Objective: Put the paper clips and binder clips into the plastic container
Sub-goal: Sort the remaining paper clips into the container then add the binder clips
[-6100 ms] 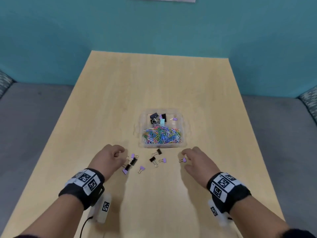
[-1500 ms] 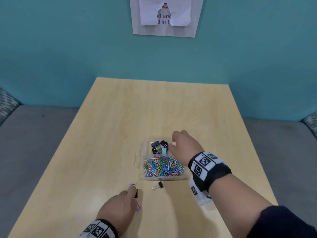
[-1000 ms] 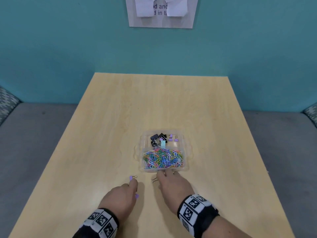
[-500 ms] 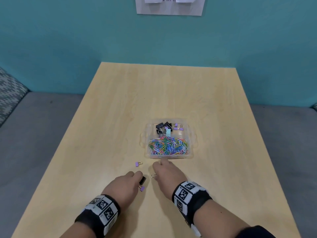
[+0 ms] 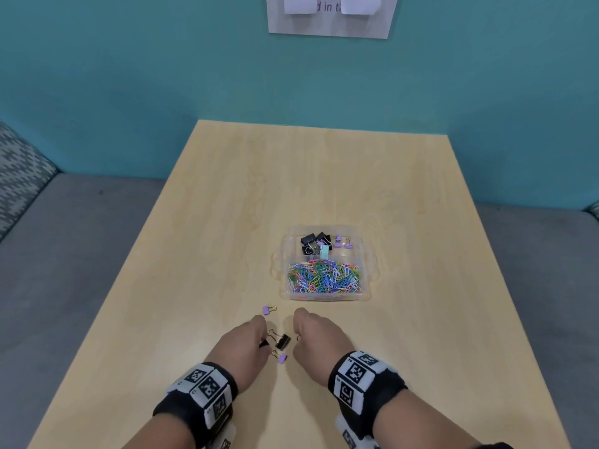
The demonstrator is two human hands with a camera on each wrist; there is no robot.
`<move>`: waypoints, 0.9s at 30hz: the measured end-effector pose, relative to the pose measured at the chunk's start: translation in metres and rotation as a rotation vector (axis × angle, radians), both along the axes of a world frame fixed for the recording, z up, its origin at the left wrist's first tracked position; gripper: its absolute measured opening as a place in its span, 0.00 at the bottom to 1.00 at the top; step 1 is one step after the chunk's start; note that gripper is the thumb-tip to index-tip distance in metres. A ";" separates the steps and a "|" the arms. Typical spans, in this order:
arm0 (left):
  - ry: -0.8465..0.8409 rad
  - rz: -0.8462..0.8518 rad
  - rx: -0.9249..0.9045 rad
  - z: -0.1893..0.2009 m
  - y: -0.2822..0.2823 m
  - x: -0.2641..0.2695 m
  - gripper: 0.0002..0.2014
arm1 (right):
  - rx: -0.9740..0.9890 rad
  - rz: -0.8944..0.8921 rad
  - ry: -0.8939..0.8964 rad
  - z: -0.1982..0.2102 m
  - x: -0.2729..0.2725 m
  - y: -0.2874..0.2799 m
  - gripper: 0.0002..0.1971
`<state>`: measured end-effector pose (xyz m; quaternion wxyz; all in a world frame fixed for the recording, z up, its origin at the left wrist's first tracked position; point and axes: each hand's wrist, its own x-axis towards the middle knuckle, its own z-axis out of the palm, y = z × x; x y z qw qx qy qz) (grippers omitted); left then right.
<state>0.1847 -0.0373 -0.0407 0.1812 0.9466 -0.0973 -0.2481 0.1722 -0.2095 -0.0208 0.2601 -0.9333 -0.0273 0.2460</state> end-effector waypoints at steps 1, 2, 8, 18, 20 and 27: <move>-0.008 -0.034 0.028 0.000 -0.001 -0.001 0.05 | 0.034 -0.029 -0.007 0.000 0.000 0.002 0.10; -0.020 -0.076 0.064 0.001 -0.002 -0.003 0.05 | 0.061 -0.040 -0.018 -0.001 0.000 0.004 0.10; -0.055 -0.110 0.096 0.004 -0.005 -0.009 0.06 | 0.018 0.105 -0.054 -0.005 0.003 0.017 0.08; -0.082 -0.108 0.211 0.002 -0.011 -0.007 0.09 | -0.066 0.167 -0.068 -0.014 0.004 0.013 0.11; -0.078 -0.125 0.255 0.005 -0.015 -0.006 0.11 | -0.089 0.147 -0.076 -0.013 0.004 0.012 0.09; -0.061 -0.209 0.268 0.013 -0.016 -0.007 0.08 | 0.105 -0.096 0.031 -0.002 0.008 0.000 0.09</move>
